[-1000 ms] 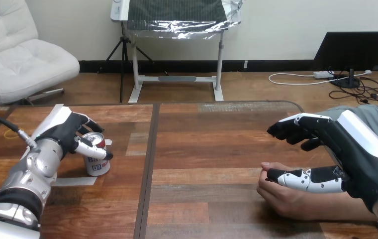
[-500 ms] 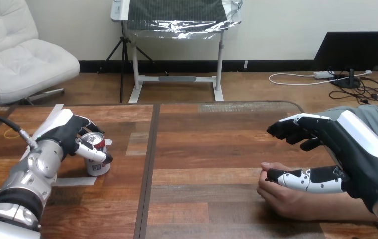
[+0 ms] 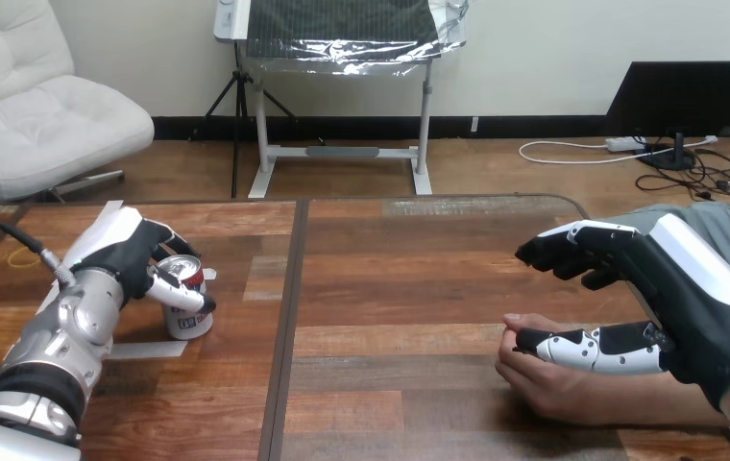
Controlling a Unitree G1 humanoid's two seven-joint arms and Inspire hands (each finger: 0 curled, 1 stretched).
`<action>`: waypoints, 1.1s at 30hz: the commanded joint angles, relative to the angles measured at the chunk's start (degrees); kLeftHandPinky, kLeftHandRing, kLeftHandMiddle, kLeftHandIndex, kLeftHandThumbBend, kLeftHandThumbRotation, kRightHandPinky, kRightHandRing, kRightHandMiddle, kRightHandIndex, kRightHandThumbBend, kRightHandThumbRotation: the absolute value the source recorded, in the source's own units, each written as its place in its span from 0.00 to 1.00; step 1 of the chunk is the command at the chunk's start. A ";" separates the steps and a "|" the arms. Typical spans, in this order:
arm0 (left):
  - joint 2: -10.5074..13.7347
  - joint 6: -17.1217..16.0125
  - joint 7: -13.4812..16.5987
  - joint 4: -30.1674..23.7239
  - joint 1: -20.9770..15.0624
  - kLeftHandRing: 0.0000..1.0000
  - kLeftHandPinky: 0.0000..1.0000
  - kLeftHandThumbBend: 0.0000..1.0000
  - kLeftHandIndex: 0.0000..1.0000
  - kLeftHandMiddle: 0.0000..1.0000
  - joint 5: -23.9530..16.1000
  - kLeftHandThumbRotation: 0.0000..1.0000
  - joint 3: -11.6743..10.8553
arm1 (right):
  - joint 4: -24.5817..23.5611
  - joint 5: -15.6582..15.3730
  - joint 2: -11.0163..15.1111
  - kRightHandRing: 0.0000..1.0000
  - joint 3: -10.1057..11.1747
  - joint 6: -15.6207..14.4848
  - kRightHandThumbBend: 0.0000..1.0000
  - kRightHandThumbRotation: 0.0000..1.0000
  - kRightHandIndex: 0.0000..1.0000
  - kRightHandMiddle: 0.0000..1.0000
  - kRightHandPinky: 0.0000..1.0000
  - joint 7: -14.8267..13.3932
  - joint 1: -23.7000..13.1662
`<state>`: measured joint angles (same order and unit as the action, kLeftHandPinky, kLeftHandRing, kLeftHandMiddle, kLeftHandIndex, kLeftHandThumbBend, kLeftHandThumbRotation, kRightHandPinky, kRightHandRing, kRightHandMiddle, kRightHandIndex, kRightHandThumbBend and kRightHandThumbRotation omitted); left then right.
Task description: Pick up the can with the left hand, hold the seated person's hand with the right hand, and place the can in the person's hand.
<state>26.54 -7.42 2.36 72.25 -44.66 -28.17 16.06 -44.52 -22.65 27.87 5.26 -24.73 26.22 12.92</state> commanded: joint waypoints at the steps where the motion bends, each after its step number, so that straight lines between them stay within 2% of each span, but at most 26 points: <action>1: -0.10 -3.16 3.18 -1.54 -0.66 0.53 0.50 0.76 0.57 0.56 0.19 0.00 -0.18 | -1.29 0.00 1.36 0.76 1.05 0.06 0.65 0.00 0.72 0.75 0.75 0.02 -3.64; 18: -0.13 -3.03 4.74 -1.36 -0.47 0.45 0.40 0.72 0.52 0.50 -0.10 0.00 0.20 | -0.89 0.40 1.06 0.75 1.19 1.03 0.65 0.00 0.71 0.74 0.74 -0.45 -3.43; 33: -0.10 -3.34 5.56 -0.81 -0.24 0.44 0.38 0.72 0.52 0.50 0.12 0.00 0.07 | -1.63 -0.28 1.10 0.76 0.78 -0.57 0.64 0.00 0.72 0.75 0.75 0.07 -3.62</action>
<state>26.47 -9.93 6.72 72.25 -43.66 -28.00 16.03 -44.52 -22.85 27.93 5.26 -25.06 26.37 12.92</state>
